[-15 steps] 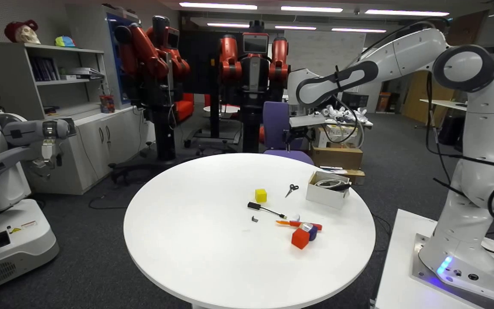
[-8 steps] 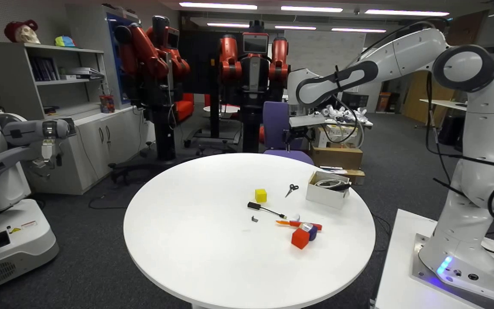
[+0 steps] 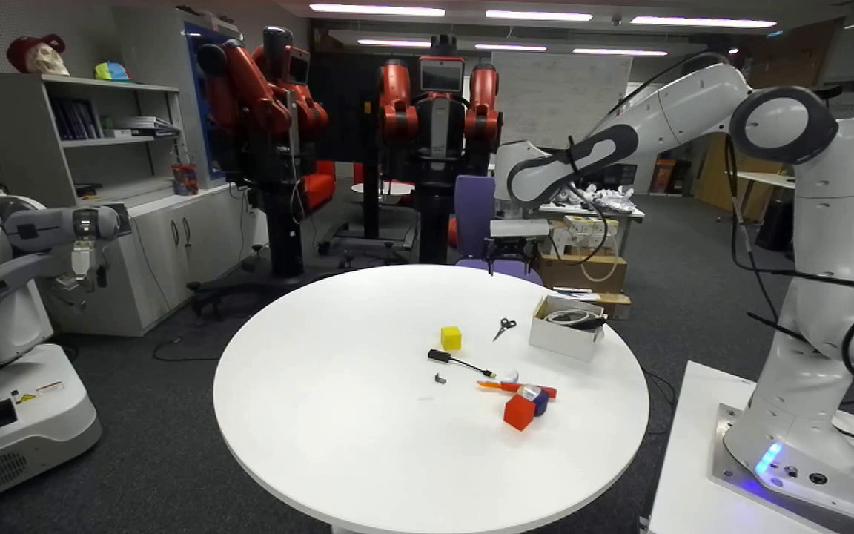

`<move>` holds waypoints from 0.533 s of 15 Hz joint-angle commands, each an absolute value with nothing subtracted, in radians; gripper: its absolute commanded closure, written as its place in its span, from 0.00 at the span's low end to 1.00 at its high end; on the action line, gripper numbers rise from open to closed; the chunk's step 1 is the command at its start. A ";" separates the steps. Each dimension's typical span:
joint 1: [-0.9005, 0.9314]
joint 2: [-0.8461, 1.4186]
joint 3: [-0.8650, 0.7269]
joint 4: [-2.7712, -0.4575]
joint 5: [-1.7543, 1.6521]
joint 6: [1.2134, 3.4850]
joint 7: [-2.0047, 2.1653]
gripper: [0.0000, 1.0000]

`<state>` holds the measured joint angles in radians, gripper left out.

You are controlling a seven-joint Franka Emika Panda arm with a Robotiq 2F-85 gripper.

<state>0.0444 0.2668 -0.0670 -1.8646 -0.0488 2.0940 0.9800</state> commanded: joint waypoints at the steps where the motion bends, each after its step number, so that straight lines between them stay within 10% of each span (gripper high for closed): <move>1: 0.038 0.309 -0.076 -1.871 -0.027 2.173 1.027 0.00; 8: 0.036 0.452 -0.053 -1.814 0.004 2.297 0.908 0.00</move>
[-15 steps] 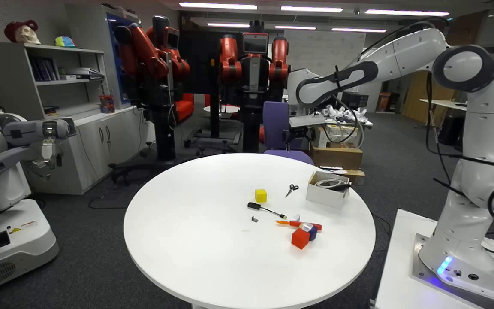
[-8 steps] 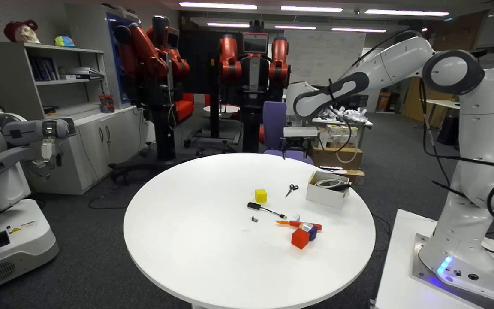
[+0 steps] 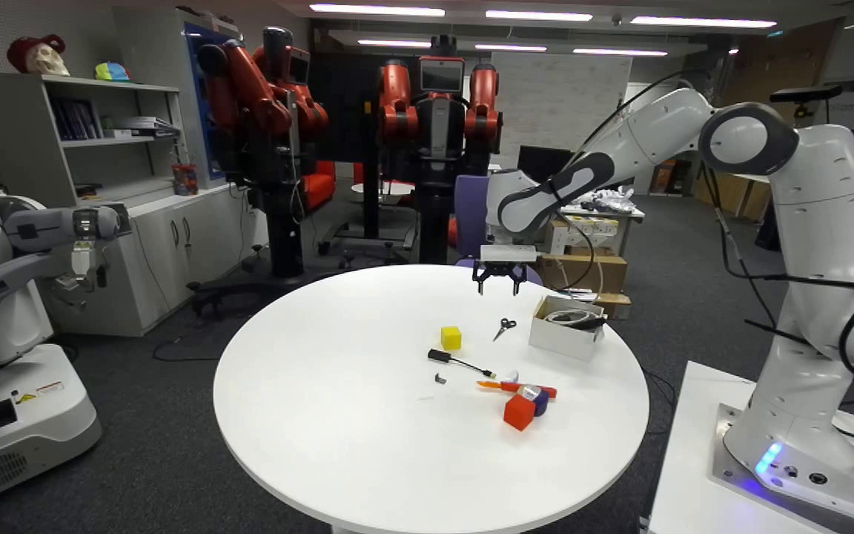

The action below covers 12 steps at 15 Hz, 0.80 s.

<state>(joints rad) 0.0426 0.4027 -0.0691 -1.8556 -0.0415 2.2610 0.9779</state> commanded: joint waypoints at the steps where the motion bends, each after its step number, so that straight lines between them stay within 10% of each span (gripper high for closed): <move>1: 0.036 0.469 -0.046 -1.805 0.022 2.300 0.887 0.00; 12: 0.101 0.660 -0.057 -1.628 0.034 2.386 0.871 0.00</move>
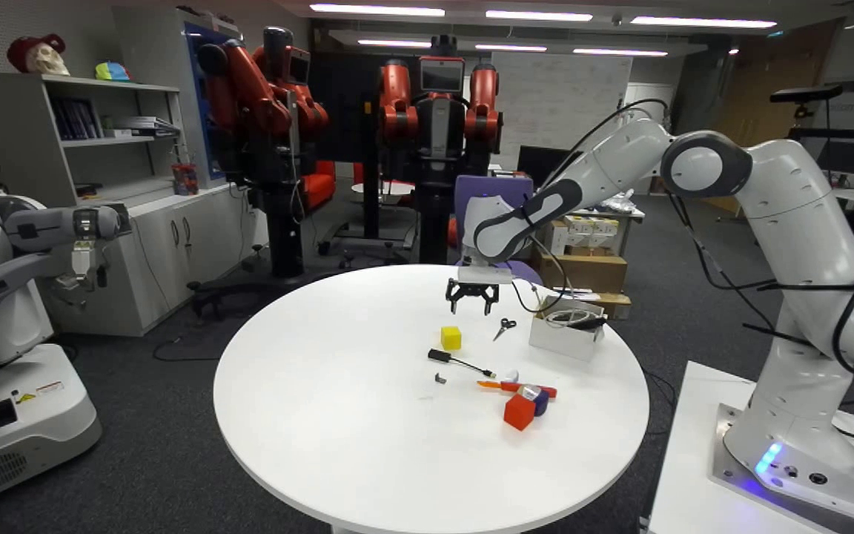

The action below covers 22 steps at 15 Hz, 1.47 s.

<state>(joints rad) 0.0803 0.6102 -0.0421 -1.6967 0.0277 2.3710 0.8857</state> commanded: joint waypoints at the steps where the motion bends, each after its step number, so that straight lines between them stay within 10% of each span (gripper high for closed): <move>1: 0.102 0.674 -0.057 -1.609 0.036 2.381 0.870 0.00; 22: 0.121 0.928 -0.084 -1.309 0.024 2.289 0.750 0.00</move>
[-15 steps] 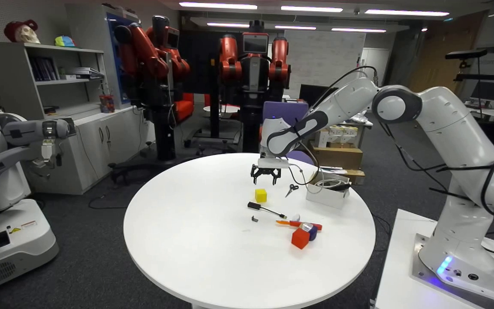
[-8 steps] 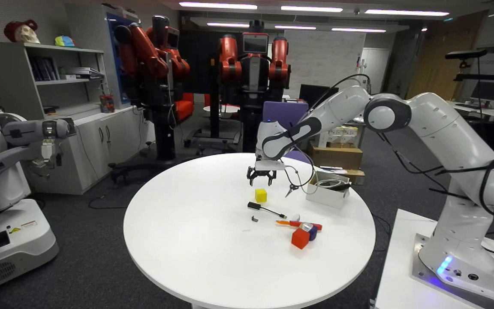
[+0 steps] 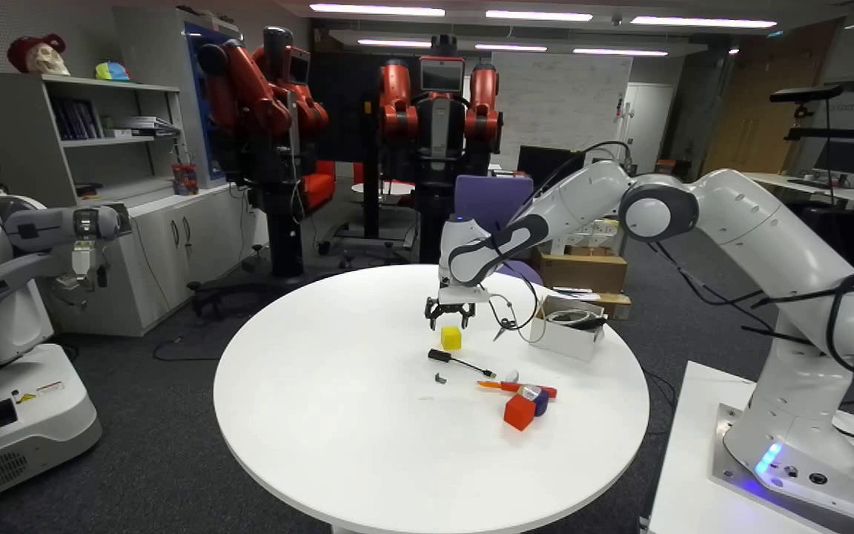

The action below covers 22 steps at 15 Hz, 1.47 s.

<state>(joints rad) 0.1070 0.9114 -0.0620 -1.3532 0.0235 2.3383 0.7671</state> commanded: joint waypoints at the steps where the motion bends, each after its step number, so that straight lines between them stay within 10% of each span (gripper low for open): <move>1: 0.122 0.932 -0.085 -1.306 0.023 2.283 0.752 0.00; 8: 0.125 0.970 -0.108 -1.278 0.012 2.218 0.767 0.01; 9: 0.125 0.974 -0.108 -1.273 0.012 2.212 0.765 0.26; 16: 0.130 0.871 -0.094 -1.334 0.022 2.202 0.743 0.65; 22: 0.125 0.691 -0.114 -1.441 0.010 2.158 0.753 0.70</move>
<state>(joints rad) 0.1278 0.8391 -0.0933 -1.3175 0.0213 2.2071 0.7671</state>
